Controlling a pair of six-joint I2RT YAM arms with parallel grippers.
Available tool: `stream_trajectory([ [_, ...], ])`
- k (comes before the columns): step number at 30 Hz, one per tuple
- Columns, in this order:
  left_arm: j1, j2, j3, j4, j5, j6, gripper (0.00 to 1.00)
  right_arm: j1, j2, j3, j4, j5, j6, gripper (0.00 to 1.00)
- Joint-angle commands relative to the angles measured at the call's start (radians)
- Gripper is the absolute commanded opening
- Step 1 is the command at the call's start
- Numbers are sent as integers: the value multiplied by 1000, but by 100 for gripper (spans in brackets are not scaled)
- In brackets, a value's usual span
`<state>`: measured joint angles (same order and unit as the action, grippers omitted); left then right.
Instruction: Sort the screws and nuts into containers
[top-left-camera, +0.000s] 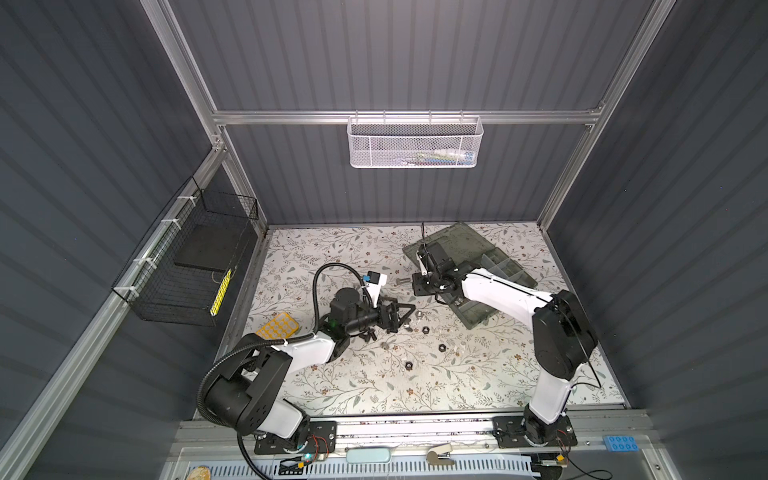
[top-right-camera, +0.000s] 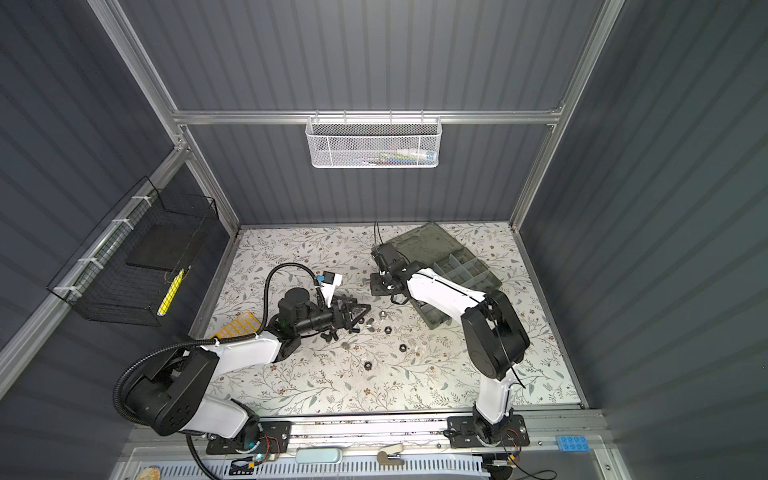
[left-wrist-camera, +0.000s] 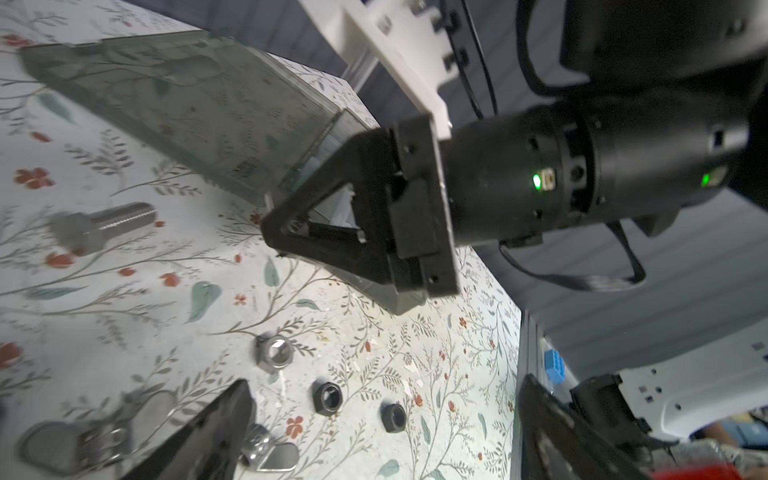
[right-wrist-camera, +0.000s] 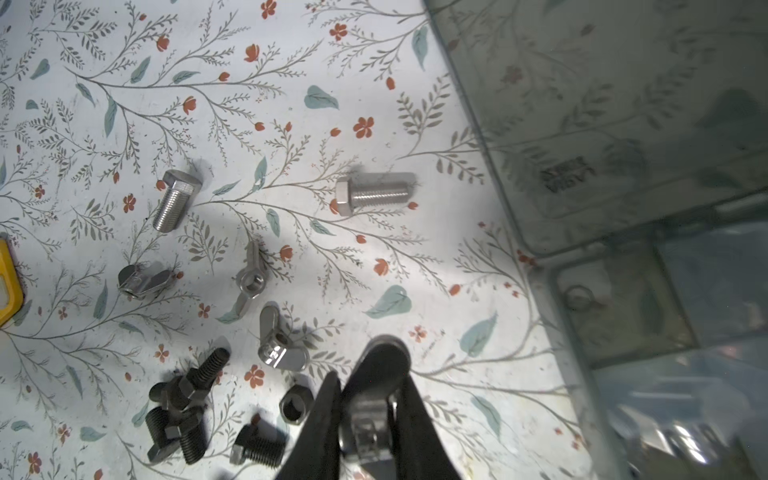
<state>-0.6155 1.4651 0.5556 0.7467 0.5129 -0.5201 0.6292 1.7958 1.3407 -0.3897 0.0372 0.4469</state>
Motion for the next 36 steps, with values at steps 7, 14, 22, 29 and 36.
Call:
stream_trajectory([
  [7, -91, -25, 44, -97, -68, 159, 100, -113, -168, -167, 23, 60, 23, 13],
  [14, -178, 1, 82, -158, -119, 242, 100, -191, -179, -253, 73, 58, 33, 13],
  [22, -194, 15, 91, -176, -142, 267, 100, -248, -127, -281, 117, 37, 46, 14],
  [29, -195, 11, 93, -200, -175, 282, 100, -254, -91, -287, 132, 23, 55, 20],
  [36, -195, 2, 89, -205, -214, 288, 100, -253, -92, -310, 141, 22, 61, 29],
])
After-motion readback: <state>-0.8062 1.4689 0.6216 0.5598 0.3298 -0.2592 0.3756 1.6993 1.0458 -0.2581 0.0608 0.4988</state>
